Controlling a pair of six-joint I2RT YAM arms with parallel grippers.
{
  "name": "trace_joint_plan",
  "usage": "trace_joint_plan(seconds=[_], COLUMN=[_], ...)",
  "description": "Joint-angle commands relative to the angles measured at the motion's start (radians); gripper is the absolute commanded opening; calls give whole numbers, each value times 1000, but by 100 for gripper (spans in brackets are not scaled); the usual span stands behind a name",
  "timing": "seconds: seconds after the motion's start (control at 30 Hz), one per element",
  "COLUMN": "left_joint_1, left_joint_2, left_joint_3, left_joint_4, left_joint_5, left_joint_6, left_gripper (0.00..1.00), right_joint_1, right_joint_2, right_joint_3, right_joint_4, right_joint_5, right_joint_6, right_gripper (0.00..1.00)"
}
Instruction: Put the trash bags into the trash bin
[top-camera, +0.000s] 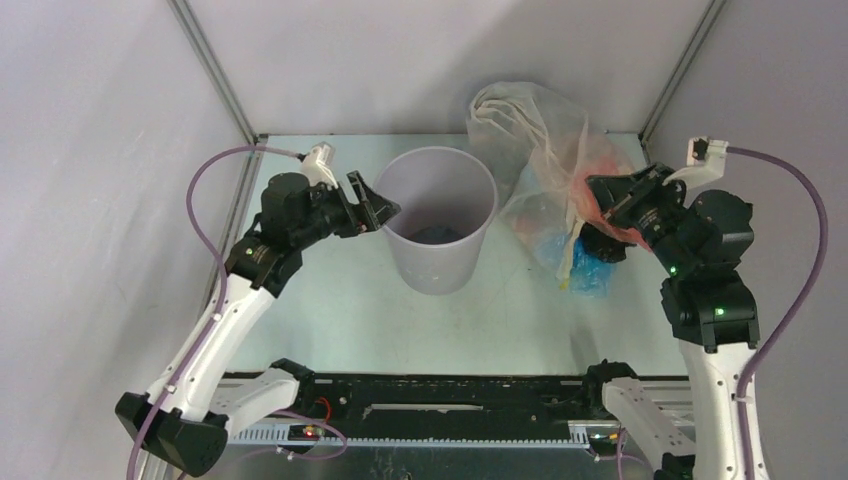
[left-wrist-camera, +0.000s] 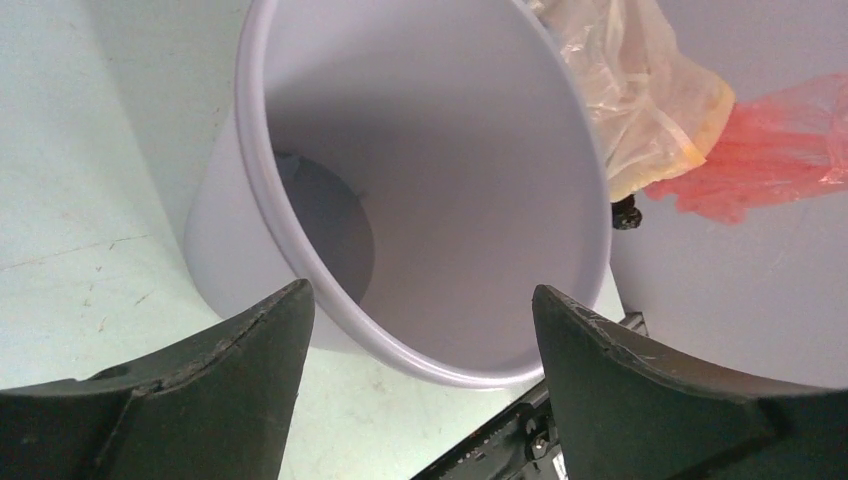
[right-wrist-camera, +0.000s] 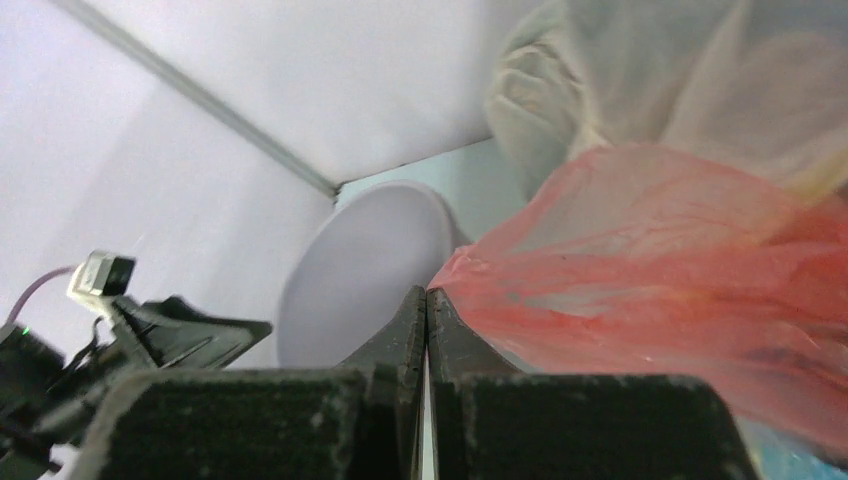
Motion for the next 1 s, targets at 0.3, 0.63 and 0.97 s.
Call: trace_joint_plan(seconds=[0.3, 0.63, 0.97], left_joint_1=[-26, -18, -18], left_joint_2=[-60, 112, 339], left_joint_3=[6, 202, 368], left_joint_4=[-47, -225, -259], left_joint_5=[-110, -292, -300], left_joint_6=[-28, 3, 48], left_gripper=[91, 83, 53], right_joint_1=[428, 598, 665], right_joint_2=[123, 138, 89], right_joint_3=[148, 93, 27], right_joint_4=[74, -37, -58], right_joint_5=[75, 85, 111], right_joint_6=[-115, -80, -78], right_gripper=[0, 0, 0])
